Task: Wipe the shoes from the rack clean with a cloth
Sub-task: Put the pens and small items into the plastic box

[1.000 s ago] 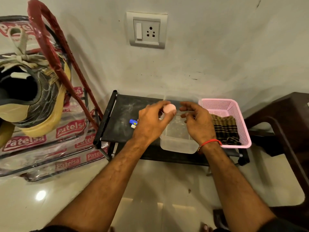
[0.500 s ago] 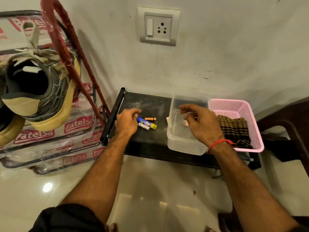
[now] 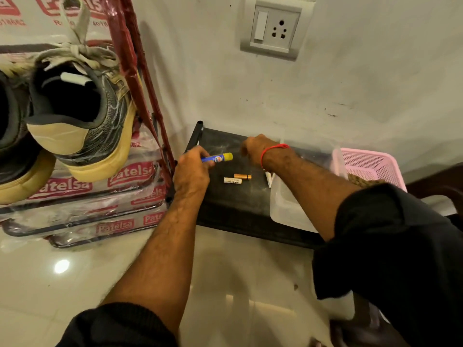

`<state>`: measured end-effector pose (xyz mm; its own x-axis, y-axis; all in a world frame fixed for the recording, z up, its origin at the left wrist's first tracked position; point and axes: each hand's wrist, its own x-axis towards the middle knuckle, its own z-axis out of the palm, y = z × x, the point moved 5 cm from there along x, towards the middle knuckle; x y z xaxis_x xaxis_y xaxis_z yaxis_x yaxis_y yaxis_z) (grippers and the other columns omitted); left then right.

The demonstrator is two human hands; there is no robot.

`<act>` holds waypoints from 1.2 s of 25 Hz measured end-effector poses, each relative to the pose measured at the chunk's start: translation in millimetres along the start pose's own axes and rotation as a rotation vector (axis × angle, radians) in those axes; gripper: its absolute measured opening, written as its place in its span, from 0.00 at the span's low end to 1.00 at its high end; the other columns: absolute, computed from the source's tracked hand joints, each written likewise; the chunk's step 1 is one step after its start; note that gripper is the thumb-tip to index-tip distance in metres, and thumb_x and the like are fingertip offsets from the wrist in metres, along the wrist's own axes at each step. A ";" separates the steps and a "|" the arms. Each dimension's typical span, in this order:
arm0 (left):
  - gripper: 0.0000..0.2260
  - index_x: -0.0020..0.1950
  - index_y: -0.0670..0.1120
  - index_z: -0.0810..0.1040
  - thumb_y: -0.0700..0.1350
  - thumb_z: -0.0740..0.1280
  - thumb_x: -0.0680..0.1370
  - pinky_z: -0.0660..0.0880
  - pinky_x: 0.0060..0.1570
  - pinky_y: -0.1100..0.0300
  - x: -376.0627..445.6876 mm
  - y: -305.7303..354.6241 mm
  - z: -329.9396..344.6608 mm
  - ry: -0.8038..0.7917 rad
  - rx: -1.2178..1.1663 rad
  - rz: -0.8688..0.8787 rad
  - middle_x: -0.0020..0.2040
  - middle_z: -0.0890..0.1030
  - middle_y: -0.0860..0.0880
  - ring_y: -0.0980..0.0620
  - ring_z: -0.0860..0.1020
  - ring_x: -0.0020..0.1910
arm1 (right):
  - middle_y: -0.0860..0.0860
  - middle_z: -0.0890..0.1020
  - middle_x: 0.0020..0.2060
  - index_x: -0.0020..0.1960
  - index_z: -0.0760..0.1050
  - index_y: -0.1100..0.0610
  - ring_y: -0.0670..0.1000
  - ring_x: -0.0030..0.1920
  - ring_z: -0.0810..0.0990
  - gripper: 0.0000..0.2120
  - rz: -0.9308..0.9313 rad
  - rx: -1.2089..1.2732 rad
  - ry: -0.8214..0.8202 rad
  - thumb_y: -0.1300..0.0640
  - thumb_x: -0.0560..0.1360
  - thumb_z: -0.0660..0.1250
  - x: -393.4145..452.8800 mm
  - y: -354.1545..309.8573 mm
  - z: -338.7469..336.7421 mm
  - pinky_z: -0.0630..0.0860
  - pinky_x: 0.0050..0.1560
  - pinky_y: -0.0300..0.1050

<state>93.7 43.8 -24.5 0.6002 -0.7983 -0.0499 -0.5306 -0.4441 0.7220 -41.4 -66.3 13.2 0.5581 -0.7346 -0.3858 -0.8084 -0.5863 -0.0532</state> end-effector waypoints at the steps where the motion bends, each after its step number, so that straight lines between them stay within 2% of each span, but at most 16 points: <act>1: 0.08 0.57 0.46 0.79 0.48 0.70 0.80 0.73 0.49 0.54 3.7 -0.2 -10.9 0.049 -0.013 -0.034 0.52 0.76 0.48 0.48 0.76 0.51 | 0.61 0.78 0.63 0.68 0.74 0.60 0.61 0.62 0.78 0.20 0.013 -0.047 -0.043 0.65 0.77 0.68 6.0 -0.5 5.8 0.75 0.63 0.51; 4: 0.11 0.58 0.47 0.78 0.53 0.68 0.82 0.73 0.47 0.52 11.5 0.9 -30.7 0.115 -0.012 -0.119 0.53 0.76 0.46 0.47 0.76 0.50 | 0.60 0.75 0.65 0.70 0.72 0.60 0.62 0.64 0.77 0.23 0.026 -0.137 -0.160 0.62 0.76 0.71 20.1 -9.3 27.2 0.75 0.65 0.56; 6: 0.10 0.54 0.51 0.77 0.56 0.68 0.81 0.76 0.46 0.52 14.5 3.2 -28.5 0.075 -0.059 -0.143 0.52 0.80 0.49 0.47 0.80 0.49 | 0.61 0.76 0.64 0.69 0.73 0.61 0.62 0.63 0.78 0.23 0.005 -0.192 -0.180 0.61 0.76 0.71 23.4 -18.0 35.9 0.75 0.64 0.57; 9: 0.11 0.46 0.54 0.76 0.61 0.68 0.74 0.83 0.47 0.44 18.0 -0.6 -21.2 0.037 -0.225 -0.193 0.47 0.84 0.50 0.46 0.83 0.44 | 0.60 0.78 0.61 0.67 0.75 0.61 0.61 0.60 0.80 0.22 -0.024 -0.225 -0.196 0.59 0.74 0.73 19.5 -26.1 44.3 0.78 0.61 0.55; 10: 0.12 0.45 0.54 0.76 0.61 0.68 0.72 0.83 0.47 0.44 17.8 1.7 -21.7 0.044 -0.274 -0.203 0.46 0.84 0.50 0.46 0.84 0.44 | 0.60 0.78 0.61 0.66 0.75 0.61 0.61 0.59 0.80 0.21 -0.023 -0.189 -0.160 0.58 0.75 0.72 17.6 -25.8 42.2 0.78 0.60 0.54; 12: 0.12 0.48 0.51 0.79 0.59 0.69 0.76 0.81 0.45 0.52 13.2 18.4 -29.9 0.070 -0.337 -0.190 0.44 0.84 0.52 0.50 0.82 0.41 | 0.61 0.79 0.59 0.63 0.76 0.62 0.62 0.57 0.80 0.17 -0.022 -0.037 -0.016 0.54 0.78 0.69 11.2 -17.8 21.8 0.77 0.57 0.51; 15: 0.11 0.51 0.47 0.81 0.55 0.70 0.80 0.71 0.32 0.64 6.3 52.4 -36.1 0.087 -0.429 -0.128 0.38 0.78 0.55 0.60 0.74 0.34 | 0.59 0.82 0.51 0.55 0.79 0.58 0.58 0.50 0.80 0.11 0.032 0.310 0.277 0.52 0.76 0.69 -23.7 23.4 -28.2 0.74 0.49 0.43; 17: 0.12 0.52 0.46 0.83 0.55 0.71 0.79 0.69 0.30 0.68 -3.5 85.0 -30.9 0.057 -0.460 -0.050 0.38 0.79 0.56 0.61 0.74 0.33 | 0.56 0.83 0.47 0.57 0.79 0.55 0.54 0.46 0.80 0.12 0.121 0.444 0.413 0.54 0.75 0.70 -58.2 72.6 -47.2 0.73 0.49 0.42; 18: 0.12 0.52 0.47 0.84 0.55 0.71 0.79 0.72 0.33 0.67 -9.8 100.5 -24.7 0.010 -0.436 0.005 0.38 0.80 0.55 0.60 0.75 0.34 | 0.56 0.82 0.47 0.60 0.78 0.53 0.55 0.46 0.80 0.14 0.160 0.455 0.406 0.54 0.75 0.70 -73.2 94.9 -46.0 0.74 0.50 0.42; 20: 0.11 0.50 0.50 0.85 0.56 0.73 0.77 0.78 0.48 0.60 -24.6 130.0 -1.8 -0.114 -0.307 0.133 0.41 0.82 0.54 0.57 0.80 0.42 | 0.57 0.82 0.49 0.60 0.76 0.48 0.56 0.49 0.80 0.15 0.218 0.349 0.286 0.53 0.74 0.70 -95.8 129.6 -32.2 0.77 0.54 0.46; 21: 0.10 0.50 0.52 0.85 0.58 0.74 0.76 0.77 0.57 0.54 -32.1 142.1 10.7 -0.164 -0.188 0.203 0.44 0.83 0.55 0.54 0.80 0.49 | 0.57 0.82 0.51 0.58 0.77 0.47 0.58 0.51 0.80 0.13 0.226 0.277 0.215 0.52 0.74 0.70 -101.4 139.7 -22.0 0.78 0.56 0.49; 23: 0.11 0.54 0.56 0.85 0.59 0.75 0.74 0.66 0.69 0.42 -47.3 158.6 33.7 -0.250 0.081 0.295 0.56 0.81 0.53 0.48 0.74 0.63 | 0.56 0.83 0.52 0.57 0.78 0.47 0.60 0.55 0.79 0.12 0.213 0.167 0.154 0.51 0.74 0.71 -107.9 149.6 -8.7 0.77 0.58 0.52; 24: 0.13 0.55 0.57 0.85 0.59 0.76 0.74 0.61 0.70 0.39 -52.6 161.9 44.2 -0.290 0.202 0.312 0.62 0.78 0.51 0.45 0.69 0.67 | 0.56 0.83 0.52 0.58 0.78 0.46 0.60 0.57 0.78 0.12 0.205 0.120 0.167 0.50 0.75 0.71 -108.5 153.1 -5.3 0.75 0.59 0.52; 26: 0.15 0.57 0.57 0.84 0.59 0.76 0.72 0.57 0.73 0.35 -60.0 162.3 61.0 -0.361 0.371 0.301 0.69 0.70 0.49 0.41 0.62 0.71 | 0.54 0.82 0.54 0.60 0.78 0.45 0.60 0.60 0.73 0.12 0.180 0.012 0.210 0.47 0.77 0.67 -107.6 152.3 -2.1 0.68 0.61 0.53; 30: 0.16 0.60 0.59 0.84 0.58 0.77 0.73 0.50 0.74 0.31 -62.7 150.1 91.1 -0.420 0.453 0.208 0.74 0.66 0.46 0.37 0.57 0.76 | 0.55 0.81 0.56 0.62 0.77 0.45 0.59 0.63 0.68 0.12 0.156 -0.164 0.225 0.45 0.80 0.64 -99.8 144.9 7.6 0.61 0.63 0.57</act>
<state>-78.0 -9.9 24.0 0.2212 -0.9365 -0.2721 -0.8654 -0.3171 0.3879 -215.6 -75.3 37.0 0.4725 -0.8662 -0.1629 -0.8565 -0.4948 0.1471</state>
